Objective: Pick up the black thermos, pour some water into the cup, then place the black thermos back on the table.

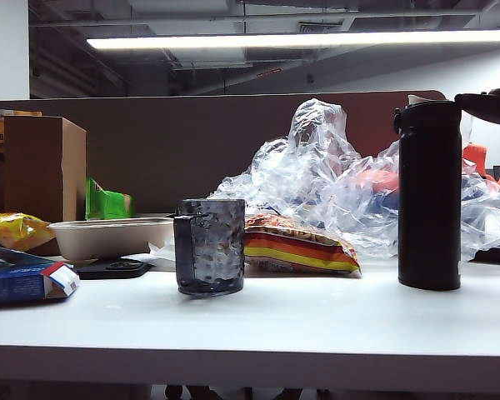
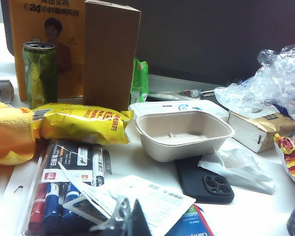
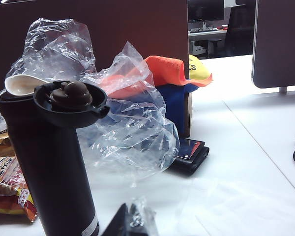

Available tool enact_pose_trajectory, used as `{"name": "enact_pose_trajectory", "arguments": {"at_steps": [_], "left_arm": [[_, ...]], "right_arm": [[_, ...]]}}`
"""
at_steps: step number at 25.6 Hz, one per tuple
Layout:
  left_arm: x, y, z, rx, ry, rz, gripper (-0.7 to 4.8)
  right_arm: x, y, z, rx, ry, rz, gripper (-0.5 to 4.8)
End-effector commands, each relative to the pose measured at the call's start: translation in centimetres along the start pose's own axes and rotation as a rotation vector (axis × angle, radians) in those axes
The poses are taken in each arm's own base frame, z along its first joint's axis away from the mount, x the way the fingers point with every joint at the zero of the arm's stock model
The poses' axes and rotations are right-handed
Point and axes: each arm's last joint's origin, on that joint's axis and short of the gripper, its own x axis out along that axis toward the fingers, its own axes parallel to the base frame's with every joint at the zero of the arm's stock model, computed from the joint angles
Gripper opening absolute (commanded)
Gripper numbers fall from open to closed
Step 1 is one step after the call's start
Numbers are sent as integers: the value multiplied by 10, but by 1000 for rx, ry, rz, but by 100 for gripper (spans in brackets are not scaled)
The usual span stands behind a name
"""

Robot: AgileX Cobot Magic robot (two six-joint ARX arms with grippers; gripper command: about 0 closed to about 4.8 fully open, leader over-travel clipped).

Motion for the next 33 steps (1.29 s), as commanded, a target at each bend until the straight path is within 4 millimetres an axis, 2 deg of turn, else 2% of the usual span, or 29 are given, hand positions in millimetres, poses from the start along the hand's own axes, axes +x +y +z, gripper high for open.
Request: {"name": "enact_pose_trajectory", "arguments": {"at_steps": [1, 8, 9, 10, 11, 12, 13, 14, 18, 23, 26, 30, 33], "left_arm": [[0, 0, 1, 6, -11, -10, -5], [0, 0, 1, 6, -11, -4, -5], [0, 0, 1, 6, -12, -4, -4], [0, 0, 2, 4, -13, -4, 16], [0, 0, 2, -6, -16, -3, 119], [0, -1, 4, -9, -20, -3, 266], [-1, -1, 6, -15, -25, -4, 455], [-1, -2, 10, -37, -40, -5, 479], [-8, -6, 37, -159, -117, -31, 479], [-17, -15, 77, -184, -194, -147, 479], [-16, -19, 93, -171, -190, -224, 479], [-2, -21, 114, -151, -213, -294, 479], [13, -22, 128, -150, -194, -322, 479]], "right_arm": [[0, 0, 3, 3, -8, 0, 9], [0, 0, -1, -1, 30, -3, 10], [0, 0, -1, 0, 26, -2, 18], [-1, 0, 0, 1, 21, -1, 55], [-1, 0, 4, 7, 12, 0, 166], [-2, 1, 8, 14, 0, 1, 294], [-3, 1, 15, 27, -17, 3, 417], [-4, 2, 24, 44, -39, 6, 479], [-17, 7, 68, 48, -141, 26, 479], [-26, 12, 122, -19, -228, 36, 479], [-19, 18, 144, -29, -230, 139, 479], [-4, 23, 170, -45, -205, 213, 479], [9, 24, 178, -73, -179, 211, 479]]}}
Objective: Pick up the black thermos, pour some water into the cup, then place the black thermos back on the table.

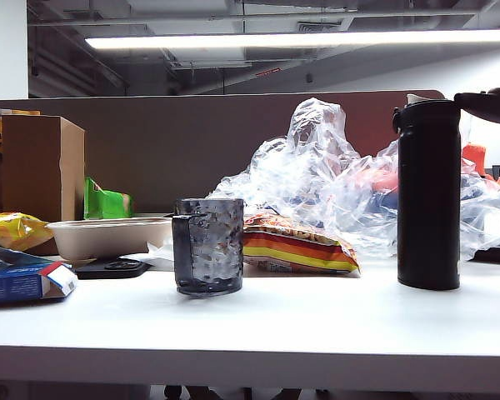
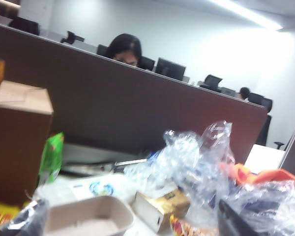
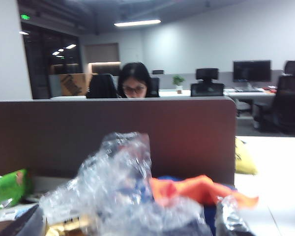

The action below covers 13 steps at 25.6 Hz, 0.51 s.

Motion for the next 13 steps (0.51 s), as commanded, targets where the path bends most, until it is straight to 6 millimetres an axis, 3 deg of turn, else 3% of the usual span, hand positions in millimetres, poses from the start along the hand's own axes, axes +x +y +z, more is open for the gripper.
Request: {"name": "enact_pose_trajectory", "arguments": {"at_steps": [1, 7, 13], "left_arm": [[16, -1, 17, 13, -7, -59, 479], [59, -4, 22, -6, 84, -164, 479], [104, -41, 3, 70, 171, -313, 479]], "right_arm": [[13, -2, 5, -33, 10, 9, 479], [33, 0, -8, 45, 84, 115, 479], [42, 12, -32, 84, 176, 177, 479]]}}
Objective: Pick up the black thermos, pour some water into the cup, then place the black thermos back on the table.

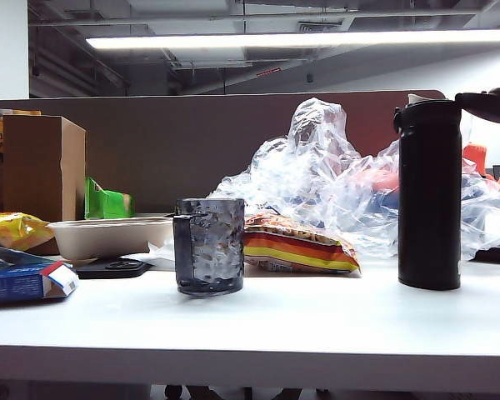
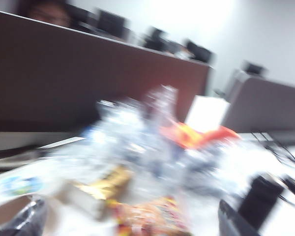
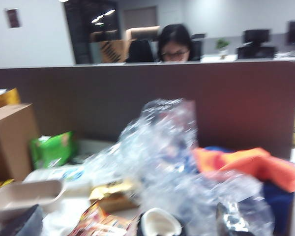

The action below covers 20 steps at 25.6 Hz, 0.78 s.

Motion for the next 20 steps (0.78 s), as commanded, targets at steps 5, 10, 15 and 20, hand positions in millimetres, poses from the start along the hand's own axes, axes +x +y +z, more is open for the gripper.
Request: {"name": "enact_pose_trajectory", "arguments": {"at_steps": [5, 10, 15, 20], "left_arm": [[48, -41, -13, 114, 69, -131, 479], [61, -54, -25, 113, 110, -177, 479], [68, -56, -35, 106, 152, -199, 479], [70, -56, -40, 102, 176, -203, 479]], "right_arm": [[10, 16, -38, 34, 101, 26, 479], [12, 28, -72, 4, 154, -5, 479], [10, 34, -106, -18, 129, -101, 479], [13, 35, -133, -23, 137, -128, 479]]}}
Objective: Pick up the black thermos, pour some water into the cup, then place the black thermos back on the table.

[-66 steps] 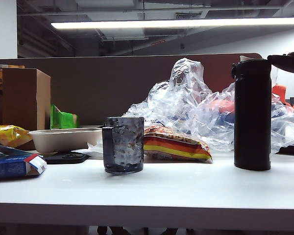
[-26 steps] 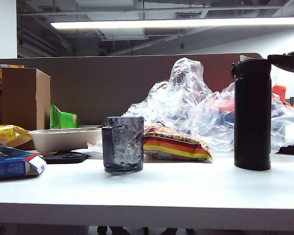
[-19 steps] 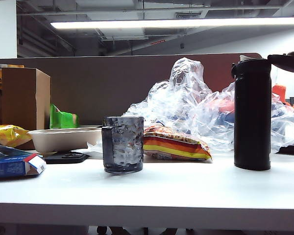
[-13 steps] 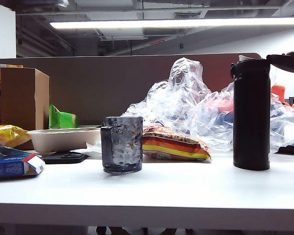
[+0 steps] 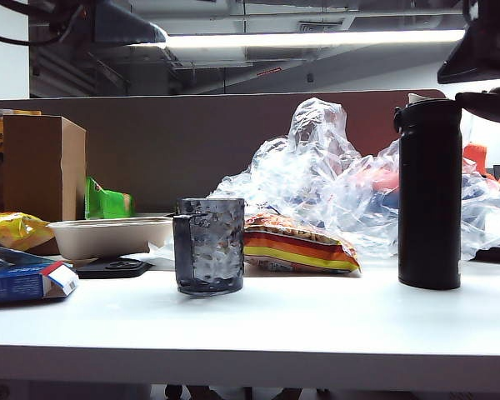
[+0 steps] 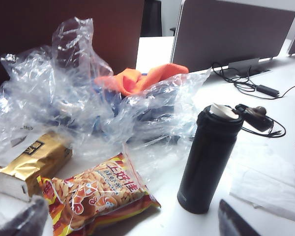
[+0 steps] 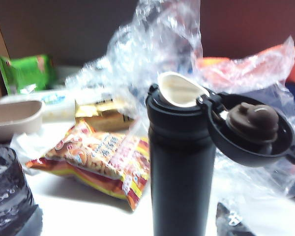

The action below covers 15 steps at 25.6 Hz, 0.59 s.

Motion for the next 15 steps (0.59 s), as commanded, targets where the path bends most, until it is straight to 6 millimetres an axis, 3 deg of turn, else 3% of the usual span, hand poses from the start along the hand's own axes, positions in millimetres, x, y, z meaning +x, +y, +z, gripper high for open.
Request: {"name": "enact_pose_trajectory", "arguments": {"at_steps": [1, 15], "left_arm": [[2, -1, 3, 7, -14, -11, 479], [2, -1, -4, -8, 47, -7, 479]], "right_arm": [[7, -1, -12, -1, -12, -39, 479], [65, 2, -55, -8, 10, -136, 479]]}}
